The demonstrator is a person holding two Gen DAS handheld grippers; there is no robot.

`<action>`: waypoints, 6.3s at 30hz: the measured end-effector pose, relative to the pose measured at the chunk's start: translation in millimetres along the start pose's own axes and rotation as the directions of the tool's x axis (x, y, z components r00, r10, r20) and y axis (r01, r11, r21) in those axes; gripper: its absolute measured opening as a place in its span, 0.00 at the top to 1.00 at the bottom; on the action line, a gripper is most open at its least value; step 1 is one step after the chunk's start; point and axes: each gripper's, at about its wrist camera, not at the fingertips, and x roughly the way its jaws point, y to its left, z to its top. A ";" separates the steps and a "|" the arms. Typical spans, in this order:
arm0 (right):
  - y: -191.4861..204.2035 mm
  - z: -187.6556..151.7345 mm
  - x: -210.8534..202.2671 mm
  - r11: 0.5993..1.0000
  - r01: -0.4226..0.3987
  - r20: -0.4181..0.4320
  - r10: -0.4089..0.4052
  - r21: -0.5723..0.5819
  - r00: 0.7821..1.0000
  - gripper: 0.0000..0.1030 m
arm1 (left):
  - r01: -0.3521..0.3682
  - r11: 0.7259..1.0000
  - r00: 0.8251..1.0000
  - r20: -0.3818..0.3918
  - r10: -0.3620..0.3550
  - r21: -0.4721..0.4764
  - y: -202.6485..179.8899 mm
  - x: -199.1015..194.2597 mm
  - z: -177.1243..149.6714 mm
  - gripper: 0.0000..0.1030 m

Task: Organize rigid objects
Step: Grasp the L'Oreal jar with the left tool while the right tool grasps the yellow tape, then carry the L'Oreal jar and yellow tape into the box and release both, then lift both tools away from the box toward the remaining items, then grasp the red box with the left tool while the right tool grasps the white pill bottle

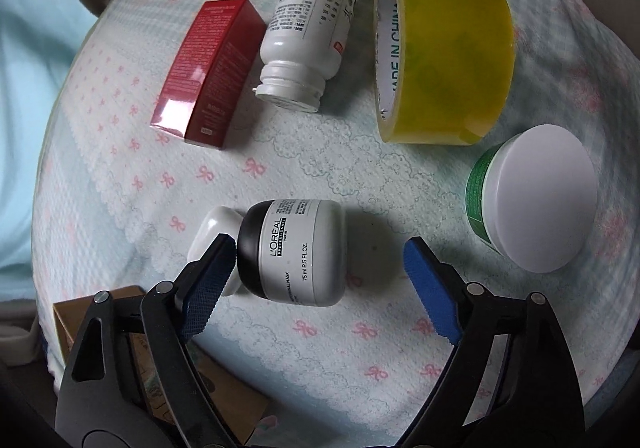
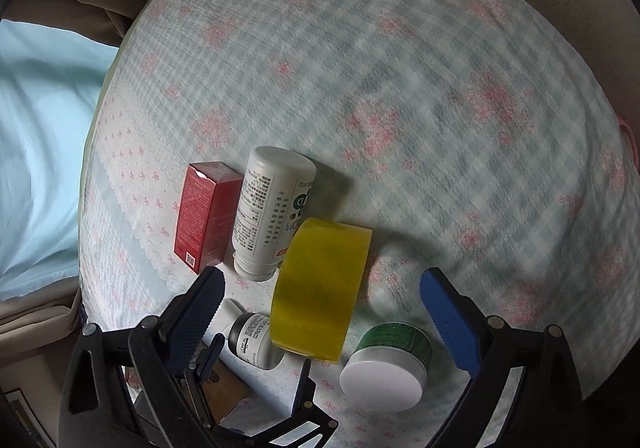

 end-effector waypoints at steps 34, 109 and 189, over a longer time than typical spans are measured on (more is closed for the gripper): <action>5.1 -16.6 -8.1 0.998 0.060 -0.019 -0.061 -0.036 0.998 0.62 | 0.103 0.983 0.995 0.016 -0.102 -0.153 48.7 -32.6 11.7 0.56; 378.1 -311.6 113.1 0.658 -0.026 -0.188 -0.177 -0.753 0.966 0.62 | 0.050 0.736 0.983 -0.099 -0.158 -0.675 298.8 -56.9 -338.4 0.55; 68.7 -151.1 -144.7 0.986 0.038 0.300 0.013 -0.165 0.954 0.00 | 0.004 0.978 0.980 0.194 0.038 -0.210 174.0 -192.1 -41.9 0.00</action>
